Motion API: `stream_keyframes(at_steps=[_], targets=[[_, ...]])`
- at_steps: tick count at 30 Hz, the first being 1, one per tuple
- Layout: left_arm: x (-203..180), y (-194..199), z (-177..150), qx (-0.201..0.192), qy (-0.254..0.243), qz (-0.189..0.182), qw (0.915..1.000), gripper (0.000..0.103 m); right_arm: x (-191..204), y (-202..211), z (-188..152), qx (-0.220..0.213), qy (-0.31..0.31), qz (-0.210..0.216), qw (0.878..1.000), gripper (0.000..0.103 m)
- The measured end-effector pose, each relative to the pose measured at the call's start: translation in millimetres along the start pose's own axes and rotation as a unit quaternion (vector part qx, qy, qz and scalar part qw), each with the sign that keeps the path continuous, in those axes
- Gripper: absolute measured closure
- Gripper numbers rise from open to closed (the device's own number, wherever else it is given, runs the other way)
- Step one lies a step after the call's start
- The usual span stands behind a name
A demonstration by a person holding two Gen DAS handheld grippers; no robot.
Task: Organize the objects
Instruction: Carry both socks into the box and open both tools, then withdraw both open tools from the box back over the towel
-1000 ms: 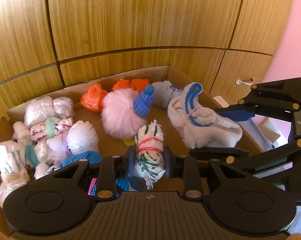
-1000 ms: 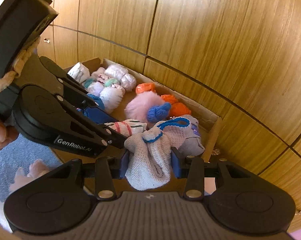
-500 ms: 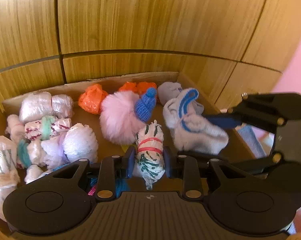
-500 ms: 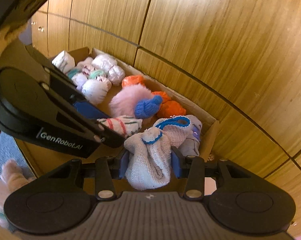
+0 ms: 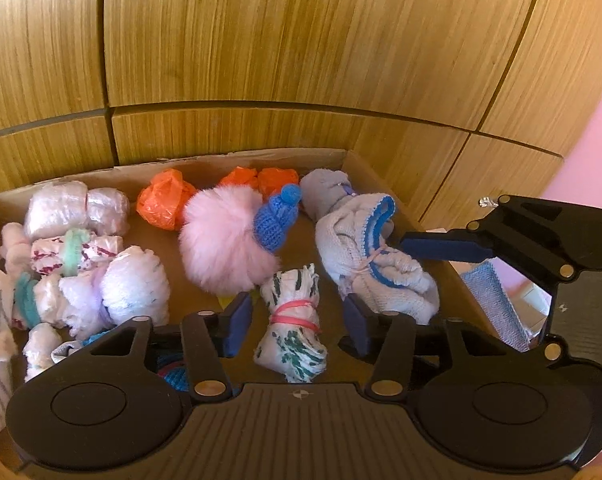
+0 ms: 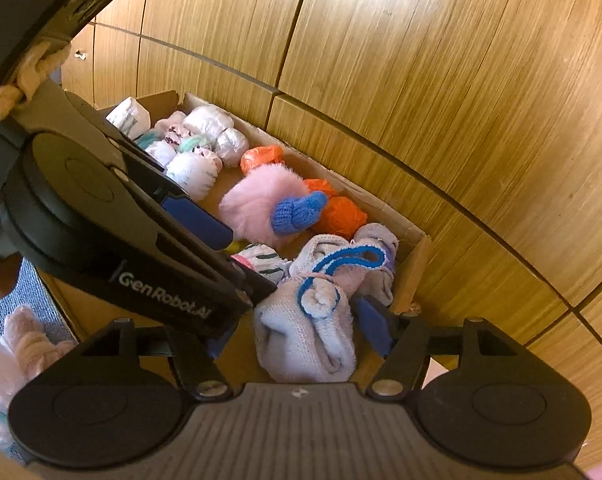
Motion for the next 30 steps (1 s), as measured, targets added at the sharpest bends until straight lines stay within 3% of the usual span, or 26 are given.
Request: stream_keyframes(at_steps=[5, 8, 16, 18, 24, 30], targets=[[0, 10, -3, 0.0, 0.002, 0.003, 1.0, 0.031, -1, 4, 2, -0.006, -0.006, -0.003, 1.0, 0.031], [2, 24, -6, -0.01, 0.0, 0.004, 0.9999, 0.018, 0, 9, 3, -0.011, -0.01, -0.005, 1.0, 0.026], [-6, 39, -5, -0.018, -0.009, -0.001, 0.9998, 0.014, 5, 29, 2, -0.024, -0.025, -0.012, 0.999, 0.02], [-7, 45, -6, -0.021, -0.012, 0.001, 0.9997, 0.012, 6, 35, 0, -0.029, -0.037, -0.015, 0.999, 0.015], [-4, 74, -9, -0.053, -0.01, 0.021, 0.9983, 0.001, 10, 57, -3, -0.045, -0.082, -0.035, 0.995, 0.002], [6, 103, -14, -0.078, 0.005, 0.047, 0.9958, 0.001, 14, 71, 2, -0.052, -0.143, -0.032, 0.988, 0.001]])
Point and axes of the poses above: each gripper's, at about its wrist camera, not at the fingertips, and y roughly against the way its jaws point, x to its left, z to its top, the point moved 3 cm from there along -y, roughly the way its jaws point, and after that the axes turned 6 degrees about x, right-handed, at the moved point
